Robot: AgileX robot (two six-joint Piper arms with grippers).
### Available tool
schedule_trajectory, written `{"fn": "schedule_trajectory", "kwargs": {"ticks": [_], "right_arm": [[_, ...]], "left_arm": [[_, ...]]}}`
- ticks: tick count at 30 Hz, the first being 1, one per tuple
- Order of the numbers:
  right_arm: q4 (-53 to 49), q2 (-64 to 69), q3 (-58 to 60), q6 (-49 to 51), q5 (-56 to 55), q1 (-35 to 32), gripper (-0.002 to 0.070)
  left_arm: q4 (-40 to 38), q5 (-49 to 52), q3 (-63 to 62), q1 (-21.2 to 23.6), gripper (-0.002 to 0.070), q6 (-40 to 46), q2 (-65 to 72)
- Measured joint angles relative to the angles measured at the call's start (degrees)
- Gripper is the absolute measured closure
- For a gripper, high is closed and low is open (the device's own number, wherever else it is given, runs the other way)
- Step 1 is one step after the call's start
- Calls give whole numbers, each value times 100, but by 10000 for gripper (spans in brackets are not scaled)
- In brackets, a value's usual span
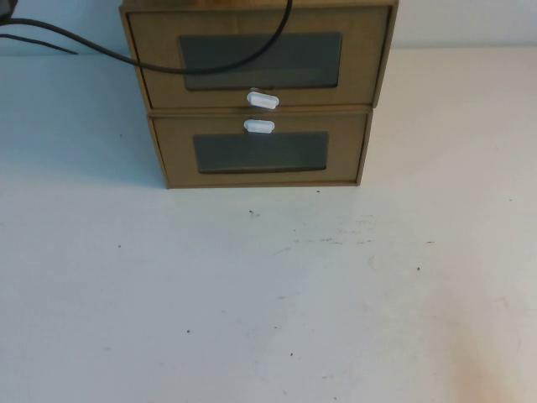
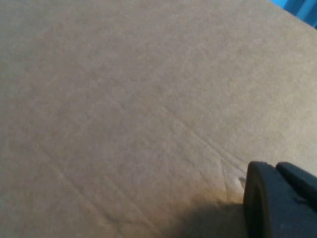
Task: Open the shoe box
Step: 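Pull the top drawer of the cardboard box fully open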
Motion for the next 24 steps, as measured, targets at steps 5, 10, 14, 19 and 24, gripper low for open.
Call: {"fn": "schedule_trajectory", "kwargs": {"ticks": [5,10,14,19,24], "right_arm": [[1466,0,0,0,-606,0,691],[2123,0,0,0,-866,0,691],[2343,0,-158,0,-480,0,691],[2203,764,-1034,-17,366,0,691],[2050,1789,-1881,-666,1362,0,691]], "left_arm": [[1,24,-11,0,679,-22,0],[1,24,-11,0,679,-34,0],[1,49,-11,0,679,-90,0],[1,109,-22,0,679,-134,0],[1,136,-33,0,679,-170,0]]}}
